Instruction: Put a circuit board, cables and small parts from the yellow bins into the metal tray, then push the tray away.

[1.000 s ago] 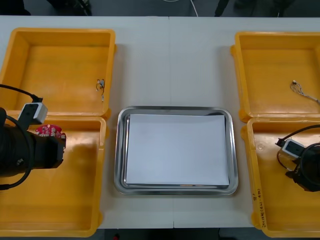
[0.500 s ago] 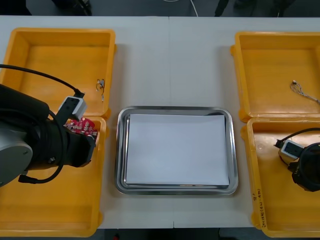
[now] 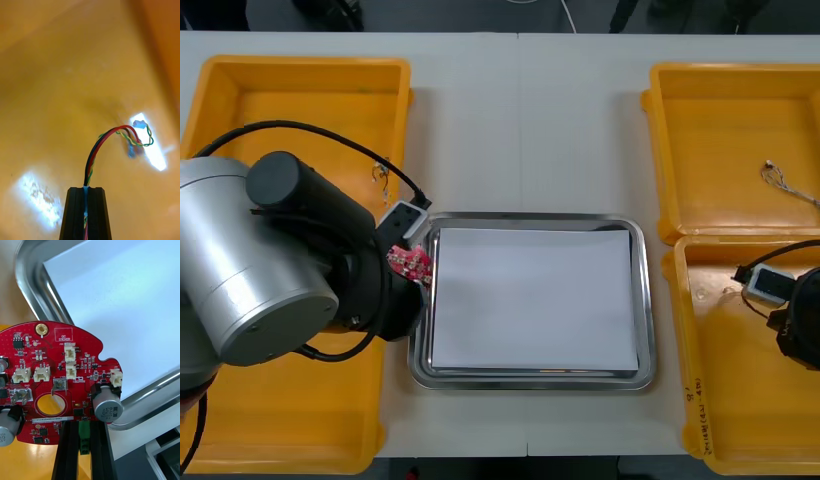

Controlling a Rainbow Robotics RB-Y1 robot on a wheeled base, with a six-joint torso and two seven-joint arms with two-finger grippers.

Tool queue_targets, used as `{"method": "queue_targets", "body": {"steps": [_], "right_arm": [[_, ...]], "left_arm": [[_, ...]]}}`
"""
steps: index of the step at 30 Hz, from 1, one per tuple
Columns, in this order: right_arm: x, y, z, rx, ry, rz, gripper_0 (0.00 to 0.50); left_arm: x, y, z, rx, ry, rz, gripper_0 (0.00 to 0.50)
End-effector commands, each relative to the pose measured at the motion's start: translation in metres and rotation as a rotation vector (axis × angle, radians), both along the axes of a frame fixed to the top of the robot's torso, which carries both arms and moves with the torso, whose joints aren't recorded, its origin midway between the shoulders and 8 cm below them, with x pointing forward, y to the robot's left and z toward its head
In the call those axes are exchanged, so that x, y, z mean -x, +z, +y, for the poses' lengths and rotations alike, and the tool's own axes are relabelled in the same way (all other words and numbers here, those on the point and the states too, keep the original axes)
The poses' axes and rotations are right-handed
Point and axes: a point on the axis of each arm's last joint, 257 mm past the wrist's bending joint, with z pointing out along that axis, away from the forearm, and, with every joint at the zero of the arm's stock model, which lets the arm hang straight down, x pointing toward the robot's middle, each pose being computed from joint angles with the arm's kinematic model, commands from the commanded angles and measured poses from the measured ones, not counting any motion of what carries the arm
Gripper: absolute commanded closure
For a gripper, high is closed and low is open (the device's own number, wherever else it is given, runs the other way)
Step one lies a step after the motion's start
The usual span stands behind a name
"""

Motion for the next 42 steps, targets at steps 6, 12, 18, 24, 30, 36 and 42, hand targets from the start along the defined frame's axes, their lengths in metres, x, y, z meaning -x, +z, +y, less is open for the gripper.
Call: {"method": "queue_targets", "body": {"steps": [6,12,18,24,30,36,42], "right_arm": [[0.006,0.075,-0.007,-0.058,-0.048,0.000,0.500],[0.014,0.099,-0.007,-0.114,-0.077,0.026,0.500],[0.019,0.117,-0.008,-0.177,-0.194,0.054,0.500],[0.015,0.133,0.003,-0.218,-0.298,0.034,0.500],[0.014,0.145,0.018,-0.238,-0.389,0.033,0.500],[0.009,0.153,0.042,-0.237,-0.440,0.024,0.500],[0.005,0.158,0.063,-0.249,-0.470,0.033,0.500]], "left_arm": [[-0.013,-0.011,-0.046,0.006,-0.005,-0.030,0.500],[-0.006,-0.020,-0.072,0.040,-0.017,-0.033,0.500],[0.006,-0.032,-0.087,0.050,-0.024,-0.025,0.500],[0.013,-0.048,-0.090,0.040,-0.035,-0.009,0.500],[0.010,-0.071,-0.092,0.043,-0.025,0.007,0.500],[0.007,-0.085,-0.095,0.057,-0.013,0.012,0.500],[0.011,-0.092,-0.088,0.041,-0.015,0.022,0.500]]}}
